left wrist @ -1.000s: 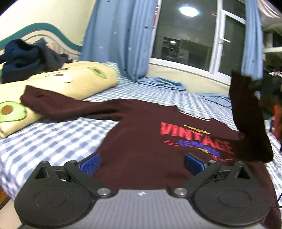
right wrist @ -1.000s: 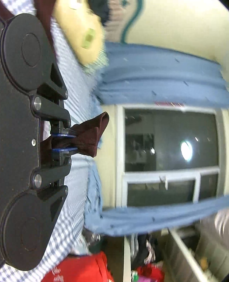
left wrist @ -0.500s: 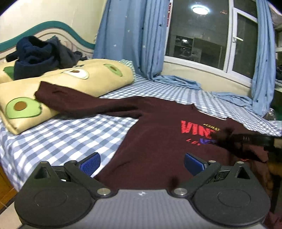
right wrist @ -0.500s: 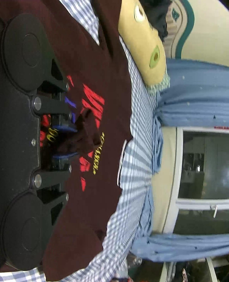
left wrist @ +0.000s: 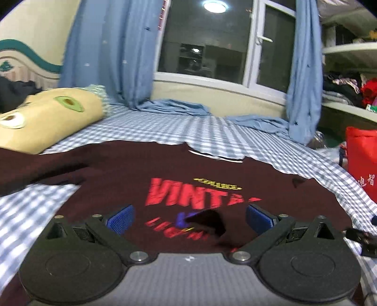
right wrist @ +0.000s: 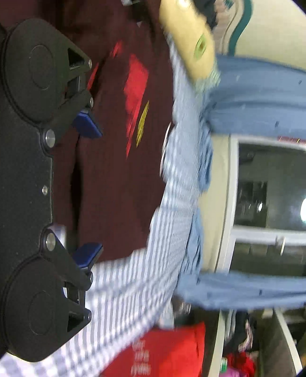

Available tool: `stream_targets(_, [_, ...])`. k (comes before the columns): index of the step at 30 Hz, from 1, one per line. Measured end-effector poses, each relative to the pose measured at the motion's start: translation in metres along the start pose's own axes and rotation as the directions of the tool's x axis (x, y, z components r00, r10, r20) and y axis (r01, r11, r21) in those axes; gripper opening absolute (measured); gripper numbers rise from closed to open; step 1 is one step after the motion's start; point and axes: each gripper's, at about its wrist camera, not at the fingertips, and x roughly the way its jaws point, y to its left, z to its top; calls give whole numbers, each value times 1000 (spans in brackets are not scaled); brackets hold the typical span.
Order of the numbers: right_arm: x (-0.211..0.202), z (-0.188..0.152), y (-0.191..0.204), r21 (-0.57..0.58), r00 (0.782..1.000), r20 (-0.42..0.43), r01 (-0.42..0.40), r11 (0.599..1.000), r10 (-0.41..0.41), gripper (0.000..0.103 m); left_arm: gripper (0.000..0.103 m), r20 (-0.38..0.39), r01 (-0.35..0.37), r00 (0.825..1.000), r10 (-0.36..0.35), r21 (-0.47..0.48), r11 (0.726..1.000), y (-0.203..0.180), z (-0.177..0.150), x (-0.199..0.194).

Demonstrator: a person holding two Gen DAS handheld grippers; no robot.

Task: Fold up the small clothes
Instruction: 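Lift the sleeve with the right tool and fold it across the chest, then open the right tool and release the folded sleeve on the chest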

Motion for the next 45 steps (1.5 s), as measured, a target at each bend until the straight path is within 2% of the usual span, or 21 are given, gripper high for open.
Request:
stream_targets(2, [11, -9, -20, -35, 997, -40, 69, 997, -70, 81, 102, -10, 14, 1000, -14, 14, 1000, -11, 4, 20])
stream_targets(3, [16, -13, -27, -56, 993, -63, 96, 994, -100, 72, 102, -17, 9, 1000, -9, 21, 1000, -15, 4, 29])
stream_targets(4, [23, -18, -34, -71, 989, -79, 115, 991, -121, 63, 102, -24, -1, 1000, 2, 27, 1000, -19, 4, 38])
stream_targets(6, [34, -24, -44, -85, 987, -95, 123, 989, -131, 54, 102, -47, -40, 998, 42, 39, 998, -21, 3, 51])
stream_targets(10, [53, -28, -45, -145, 991, -80, 94, 985, -106, 50, 102, -99, -116, 987, 124, 80, 990, -20, -6, 67])
stream_targets(12, [57, -26, -37, -203, 994, -48, 89, 975, -100, 50, 102, -123, -135, 982, 144, 78, 988, -14, -11, 70])
stream_targets(14, [62, -26, -34, -232, 994, -34, 91, 968, -102, 46, 102, -155, -148, 975, 157, 72, 986, -10, -16, 72])
stream_targets(15, [62, -26, -34, -223, 994, -41, 90, 971, -102, 21, 102, -170, -153, 972, 164, 78, 985, -9, -20, 73])
stream_targets(16, [62, -26, -37, -195, 995, -48, 77, 978, -87, 3, 102, -179, -157, 969, 171, 88, 984, -9, -23, 72])
stream_targets(20, [46, -31, -44, -118, 998, -7, 58, 991, -59, 0, 102, -203, -171, 961, 190, 105, 980, -4, -37, 69])
stream_targets(23, [39, -36, -44, -91, 999, -2, 47, 995, -48, 0, 102, -220, -161, 960, 173, 71, 984, 2, -40, 70])
stream_targets(28, [40, -46, -44, -81, 998, -56, 36, 996, -40, 0, 102, -229, -125, 966, 121, -2, 992, 16, -44, 68])
stream_targets(31, [34, -42, -55, -5, 998, -58, 12, 1000, -13, 1, 102, -231, -127, 965, 124, 2, 992, 15, -44, 69])
stream_targets(32, [30, -38, -59, 11, 999, -47, 20, 1000, -20, 5, 103, -231, -130, 965, 128, 6, 992, 14, -44, 70])
stream_targets(34, [28, -28, -67, 57, 999, -20, 26, 998, -25, 23, 103, -231, -132, 964, 130, 9, 991, 14, -44, 70])
stream_targets(36, [35, -15, -77, 137, 1000, -12, -6, 991, 8, 33, 103, -229, -131, 965, 129, 7, 991, 13, -44, 70])
stream_targets(38, [54, -1, -89, 258, 996, -13, -79, 963, 86, 39, 103, -227, -129, 966, 126, 3, 992, 14, -44, 69])
stream_targets(41, [101, 19, -111, 466, 976, -12, -187, 865, 217, 54, 102, -227, -128, 966, 124, 0, 992, 14, -44, 69])
stream_targets(42, [118, 25, -116, 511, 974, -18, -185, 839, 226, 61, 103, -227, -128, 966, 125, 1, 992, 14, -44, 69])
stream_targets(45, [165, 44, -124, 562, 970, -60, -164, 811, 237, 64, 102, -227, -128, 966, 125, 1, 992, 14, -44, 69])
